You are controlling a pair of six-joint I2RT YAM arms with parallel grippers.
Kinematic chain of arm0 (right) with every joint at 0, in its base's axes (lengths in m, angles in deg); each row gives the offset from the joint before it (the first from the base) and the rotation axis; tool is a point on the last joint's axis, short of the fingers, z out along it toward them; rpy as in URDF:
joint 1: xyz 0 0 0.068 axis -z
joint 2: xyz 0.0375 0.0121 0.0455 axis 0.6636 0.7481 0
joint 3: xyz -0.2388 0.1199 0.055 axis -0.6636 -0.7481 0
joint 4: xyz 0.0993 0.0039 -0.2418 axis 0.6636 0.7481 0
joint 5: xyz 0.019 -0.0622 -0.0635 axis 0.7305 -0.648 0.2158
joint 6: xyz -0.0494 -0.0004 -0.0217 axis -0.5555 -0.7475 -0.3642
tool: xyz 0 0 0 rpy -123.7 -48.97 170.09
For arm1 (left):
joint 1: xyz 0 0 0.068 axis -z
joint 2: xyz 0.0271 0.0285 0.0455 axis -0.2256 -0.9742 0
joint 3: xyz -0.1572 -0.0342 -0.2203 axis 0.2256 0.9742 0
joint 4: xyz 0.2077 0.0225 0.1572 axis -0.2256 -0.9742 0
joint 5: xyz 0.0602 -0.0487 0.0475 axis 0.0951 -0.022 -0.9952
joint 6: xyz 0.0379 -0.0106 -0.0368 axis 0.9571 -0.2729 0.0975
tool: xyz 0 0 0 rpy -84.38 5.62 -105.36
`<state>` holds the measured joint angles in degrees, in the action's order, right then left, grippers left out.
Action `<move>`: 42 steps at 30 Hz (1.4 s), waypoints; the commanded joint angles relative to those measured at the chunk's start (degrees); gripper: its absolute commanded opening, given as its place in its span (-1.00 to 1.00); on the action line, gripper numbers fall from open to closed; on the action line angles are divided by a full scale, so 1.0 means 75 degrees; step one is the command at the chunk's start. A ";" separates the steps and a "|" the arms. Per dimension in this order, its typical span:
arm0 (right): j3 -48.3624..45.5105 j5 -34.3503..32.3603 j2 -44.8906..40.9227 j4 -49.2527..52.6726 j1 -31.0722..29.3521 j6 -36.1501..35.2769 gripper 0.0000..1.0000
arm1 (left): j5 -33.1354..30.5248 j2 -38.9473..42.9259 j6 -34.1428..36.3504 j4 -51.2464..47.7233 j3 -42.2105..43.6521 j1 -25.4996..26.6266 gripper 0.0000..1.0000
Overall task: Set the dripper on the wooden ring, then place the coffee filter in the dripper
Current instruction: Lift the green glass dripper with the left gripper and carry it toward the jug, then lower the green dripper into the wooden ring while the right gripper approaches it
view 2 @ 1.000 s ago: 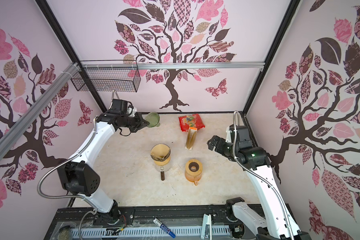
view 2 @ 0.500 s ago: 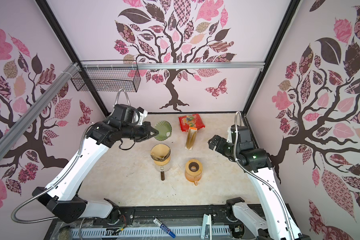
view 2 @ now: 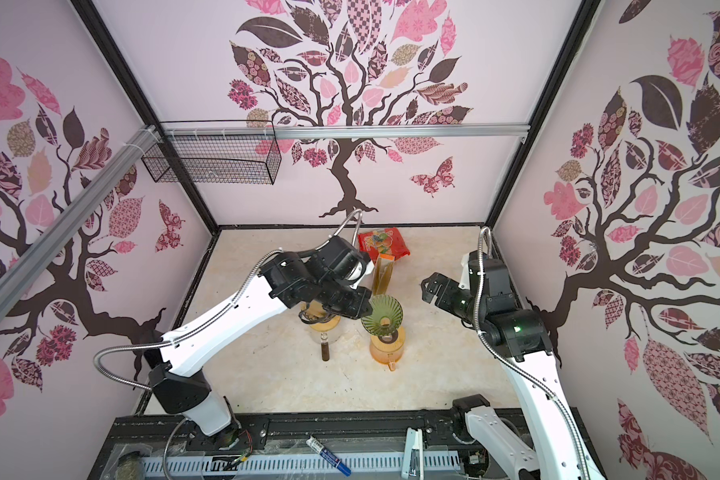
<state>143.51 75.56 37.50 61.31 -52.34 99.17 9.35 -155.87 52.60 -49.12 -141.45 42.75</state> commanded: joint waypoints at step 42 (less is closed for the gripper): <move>-0.1743 0.1781 -0.0767 0.0692 -0.0035 -0.0909 0.79 | -0.0687 -0.2157 0.0586 -0.0380 -0.1217 0.0018 -1.00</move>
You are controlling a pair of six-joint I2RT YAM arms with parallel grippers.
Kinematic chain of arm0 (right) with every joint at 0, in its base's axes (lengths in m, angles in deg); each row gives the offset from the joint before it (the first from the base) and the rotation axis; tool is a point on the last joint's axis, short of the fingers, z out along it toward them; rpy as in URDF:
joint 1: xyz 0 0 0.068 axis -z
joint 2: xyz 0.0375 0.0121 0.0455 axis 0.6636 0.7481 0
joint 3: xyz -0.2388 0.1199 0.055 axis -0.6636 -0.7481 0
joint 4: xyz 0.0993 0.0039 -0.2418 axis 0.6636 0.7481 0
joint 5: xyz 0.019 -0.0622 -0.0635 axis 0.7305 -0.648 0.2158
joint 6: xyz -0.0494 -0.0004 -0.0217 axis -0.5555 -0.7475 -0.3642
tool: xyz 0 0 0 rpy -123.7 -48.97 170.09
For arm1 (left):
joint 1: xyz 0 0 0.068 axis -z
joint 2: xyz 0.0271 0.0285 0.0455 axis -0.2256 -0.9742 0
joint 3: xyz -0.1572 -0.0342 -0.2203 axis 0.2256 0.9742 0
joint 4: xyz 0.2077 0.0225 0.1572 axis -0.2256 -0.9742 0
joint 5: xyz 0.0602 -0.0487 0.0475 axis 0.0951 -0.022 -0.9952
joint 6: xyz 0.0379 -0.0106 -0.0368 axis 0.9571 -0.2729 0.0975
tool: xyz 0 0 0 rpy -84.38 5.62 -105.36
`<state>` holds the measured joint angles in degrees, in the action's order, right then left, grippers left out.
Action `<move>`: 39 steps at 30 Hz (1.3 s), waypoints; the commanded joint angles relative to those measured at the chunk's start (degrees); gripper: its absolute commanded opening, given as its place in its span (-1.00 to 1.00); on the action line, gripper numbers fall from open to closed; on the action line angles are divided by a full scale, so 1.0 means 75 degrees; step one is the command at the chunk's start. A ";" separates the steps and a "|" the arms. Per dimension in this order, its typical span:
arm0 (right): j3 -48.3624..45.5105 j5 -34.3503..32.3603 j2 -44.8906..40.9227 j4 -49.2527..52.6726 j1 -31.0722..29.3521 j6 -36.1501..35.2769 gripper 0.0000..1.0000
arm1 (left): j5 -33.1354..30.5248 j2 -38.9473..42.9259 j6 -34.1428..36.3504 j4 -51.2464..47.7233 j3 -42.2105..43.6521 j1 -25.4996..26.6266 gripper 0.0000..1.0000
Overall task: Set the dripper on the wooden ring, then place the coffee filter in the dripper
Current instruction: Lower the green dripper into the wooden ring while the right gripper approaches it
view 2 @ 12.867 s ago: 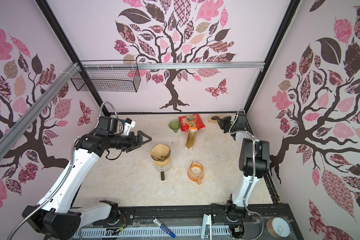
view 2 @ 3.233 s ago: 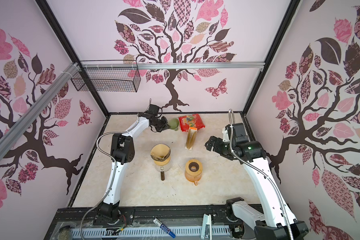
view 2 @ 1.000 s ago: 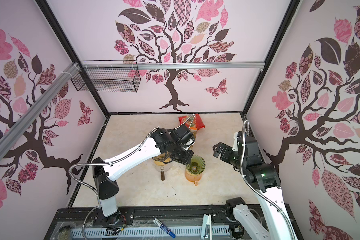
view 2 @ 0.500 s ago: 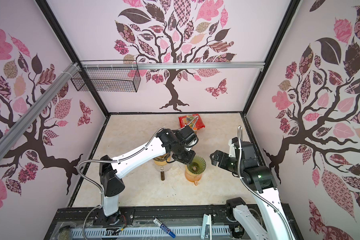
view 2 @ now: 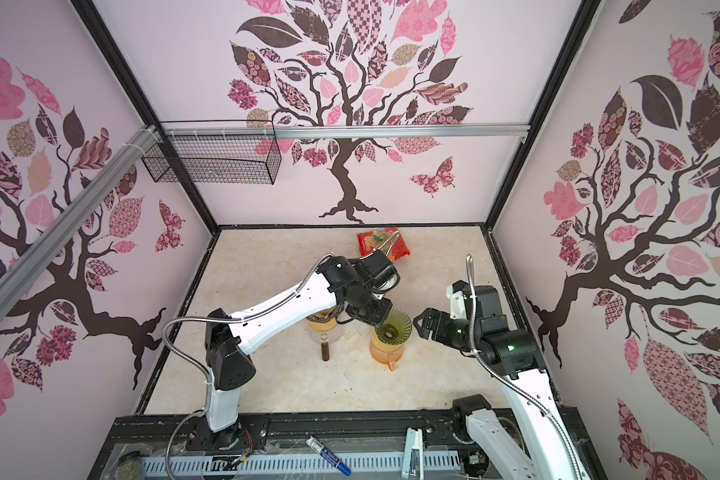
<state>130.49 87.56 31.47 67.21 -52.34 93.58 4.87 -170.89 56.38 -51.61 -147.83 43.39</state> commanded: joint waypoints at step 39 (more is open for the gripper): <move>-0.0718 0.1340 0.1049 -0.1141 -0.0039 -0.0133 0.13 | 0.0347 -0.0419 0.0154 -0.0023 -0.0028 -0.0353 -1.00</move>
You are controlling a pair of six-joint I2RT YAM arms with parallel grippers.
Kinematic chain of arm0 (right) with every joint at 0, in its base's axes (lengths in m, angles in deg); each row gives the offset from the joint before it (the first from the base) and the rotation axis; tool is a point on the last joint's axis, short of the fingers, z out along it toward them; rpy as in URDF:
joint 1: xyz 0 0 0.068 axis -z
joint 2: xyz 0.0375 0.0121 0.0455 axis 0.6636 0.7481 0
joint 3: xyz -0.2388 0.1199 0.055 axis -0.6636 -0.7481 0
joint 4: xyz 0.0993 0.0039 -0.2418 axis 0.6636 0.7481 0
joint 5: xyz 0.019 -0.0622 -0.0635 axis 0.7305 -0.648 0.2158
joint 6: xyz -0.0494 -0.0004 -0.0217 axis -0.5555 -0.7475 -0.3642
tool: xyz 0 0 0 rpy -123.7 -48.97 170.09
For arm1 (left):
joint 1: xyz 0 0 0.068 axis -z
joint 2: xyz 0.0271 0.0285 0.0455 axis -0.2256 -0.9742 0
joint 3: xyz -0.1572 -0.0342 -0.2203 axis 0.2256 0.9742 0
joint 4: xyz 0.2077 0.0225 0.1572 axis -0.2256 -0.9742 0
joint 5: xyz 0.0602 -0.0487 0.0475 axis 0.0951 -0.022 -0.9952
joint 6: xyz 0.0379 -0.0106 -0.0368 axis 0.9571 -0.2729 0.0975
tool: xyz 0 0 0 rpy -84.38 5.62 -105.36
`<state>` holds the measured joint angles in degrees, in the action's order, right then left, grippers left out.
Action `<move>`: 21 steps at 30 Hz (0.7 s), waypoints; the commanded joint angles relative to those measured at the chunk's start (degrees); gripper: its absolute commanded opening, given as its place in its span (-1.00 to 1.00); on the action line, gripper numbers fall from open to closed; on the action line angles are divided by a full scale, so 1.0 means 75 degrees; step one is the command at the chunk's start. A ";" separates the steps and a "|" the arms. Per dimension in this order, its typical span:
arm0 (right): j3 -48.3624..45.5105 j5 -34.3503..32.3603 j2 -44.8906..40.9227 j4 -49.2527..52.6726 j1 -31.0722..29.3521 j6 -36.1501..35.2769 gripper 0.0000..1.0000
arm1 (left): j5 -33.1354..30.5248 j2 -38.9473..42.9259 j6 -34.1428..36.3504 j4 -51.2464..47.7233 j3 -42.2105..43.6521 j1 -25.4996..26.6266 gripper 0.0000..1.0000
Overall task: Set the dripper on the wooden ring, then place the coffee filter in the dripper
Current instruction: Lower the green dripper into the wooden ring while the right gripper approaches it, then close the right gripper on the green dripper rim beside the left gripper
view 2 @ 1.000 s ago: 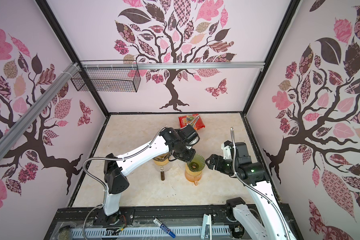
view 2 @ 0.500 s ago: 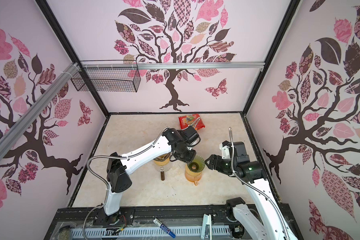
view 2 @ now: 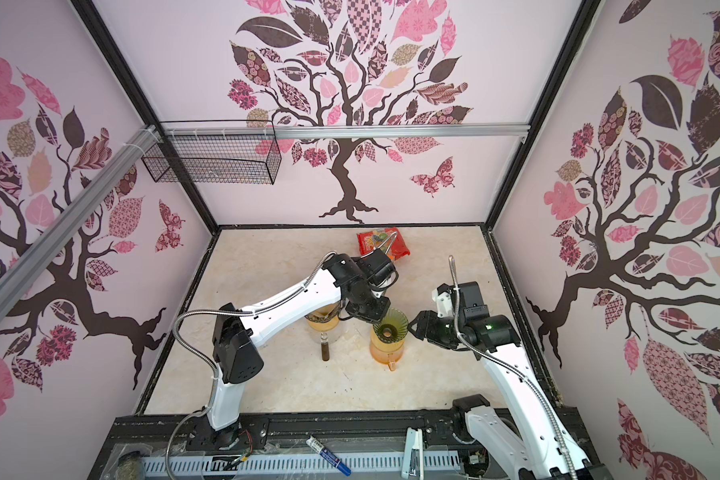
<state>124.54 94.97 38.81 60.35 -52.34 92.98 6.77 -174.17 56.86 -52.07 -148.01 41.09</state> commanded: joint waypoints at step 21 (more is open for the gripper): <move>-0.0105 0.0097 0.0717 -0.0917 -0.0595 0.0267 -0.47 | 0.0290 0.0043 0.0306 0.0039 0.0363 -0.0127 -0.97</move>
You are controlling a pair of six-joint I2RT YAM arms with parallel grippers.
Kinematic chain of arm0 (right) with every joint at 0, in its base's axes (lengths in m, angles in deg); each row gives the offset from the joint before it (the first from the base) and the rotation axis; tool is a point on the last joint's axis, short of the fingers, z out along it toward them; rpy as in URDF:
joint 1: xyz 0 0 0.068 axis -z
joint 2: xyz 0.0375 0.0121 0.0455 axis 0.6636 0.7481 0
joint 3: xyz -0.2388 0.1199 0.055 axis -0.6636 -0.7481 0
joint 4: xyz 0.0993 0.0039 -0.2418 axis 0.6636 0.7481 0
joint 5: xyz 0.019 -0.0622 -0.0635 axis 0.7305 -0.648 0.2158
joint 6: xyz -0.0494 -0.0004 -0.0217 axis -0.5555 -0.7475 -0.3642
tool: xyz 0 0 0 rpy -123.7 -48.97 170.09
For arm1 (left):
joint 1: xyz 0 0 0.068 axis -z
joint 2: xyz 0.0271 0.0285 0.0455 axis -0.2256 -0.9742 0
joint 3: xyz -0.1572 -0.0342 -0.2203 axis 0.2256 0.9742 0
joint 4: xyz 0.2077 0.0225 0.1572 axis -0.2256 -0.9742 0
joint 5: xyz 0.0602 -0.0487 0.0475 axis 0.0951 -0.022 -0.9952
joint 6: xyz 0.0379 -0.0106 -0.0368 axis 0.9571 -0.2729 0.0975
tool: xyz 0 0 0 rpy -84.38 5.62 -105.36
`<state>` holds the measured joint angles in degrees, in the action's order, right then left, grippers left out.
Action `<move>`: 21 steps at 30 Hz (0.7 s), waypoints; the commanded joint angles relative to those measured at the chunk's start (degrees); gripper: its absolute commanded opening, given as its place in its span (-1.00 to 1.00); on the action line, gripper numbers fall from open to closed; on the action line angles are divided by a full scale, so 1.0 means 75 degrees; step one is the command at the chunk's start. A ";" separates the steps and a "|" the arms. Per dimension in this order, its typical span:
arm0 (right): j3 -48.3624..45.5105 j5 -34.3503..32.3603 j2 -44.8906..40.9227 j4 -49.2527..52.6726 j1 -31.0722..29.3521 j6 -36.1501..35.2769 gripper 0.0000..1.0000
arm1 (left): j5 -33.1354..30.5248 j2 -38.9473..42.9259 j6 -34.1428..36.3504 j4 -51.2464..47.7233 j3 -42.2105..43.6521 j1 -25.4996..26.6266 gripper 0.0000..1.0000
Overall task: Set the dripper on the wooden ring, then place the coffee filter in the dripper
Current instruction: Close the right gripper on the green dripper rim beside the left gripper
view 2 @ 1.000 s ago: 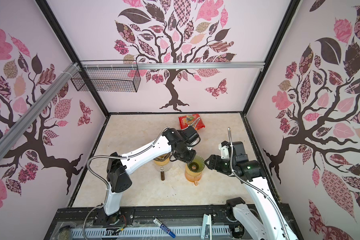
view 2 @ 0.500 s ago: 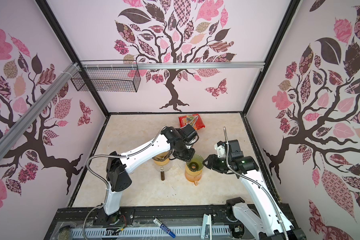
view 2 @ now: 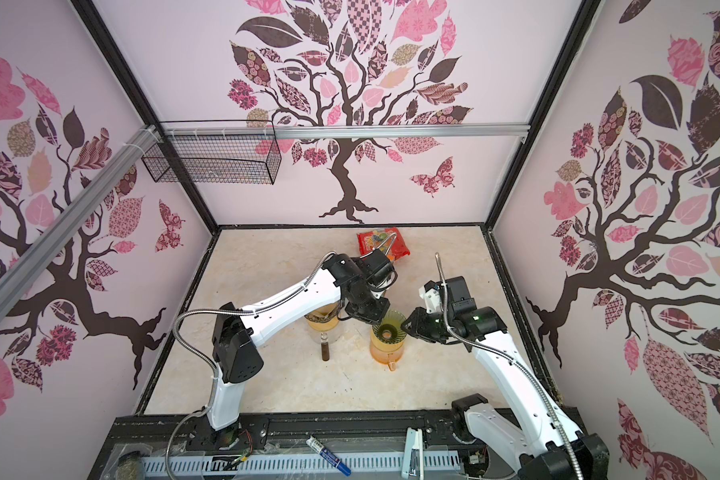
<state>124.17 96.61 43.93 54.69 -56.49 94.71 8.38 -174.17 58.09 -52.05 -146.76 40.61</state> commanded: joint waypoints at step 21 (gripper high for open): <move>-0.0181 -0.0458 0.0393 -0.0585 -0.0473 0.0364 -0.77 | 0.0189 0.0175 0.0270 0.0074 0.0414 -0.0099 -0.83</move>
<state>123.12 93.86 46.51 51.37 -58.90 96.90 9.50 -174.17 59.29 -51.65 -145.21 40.17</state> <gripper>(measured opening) 0.121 0.083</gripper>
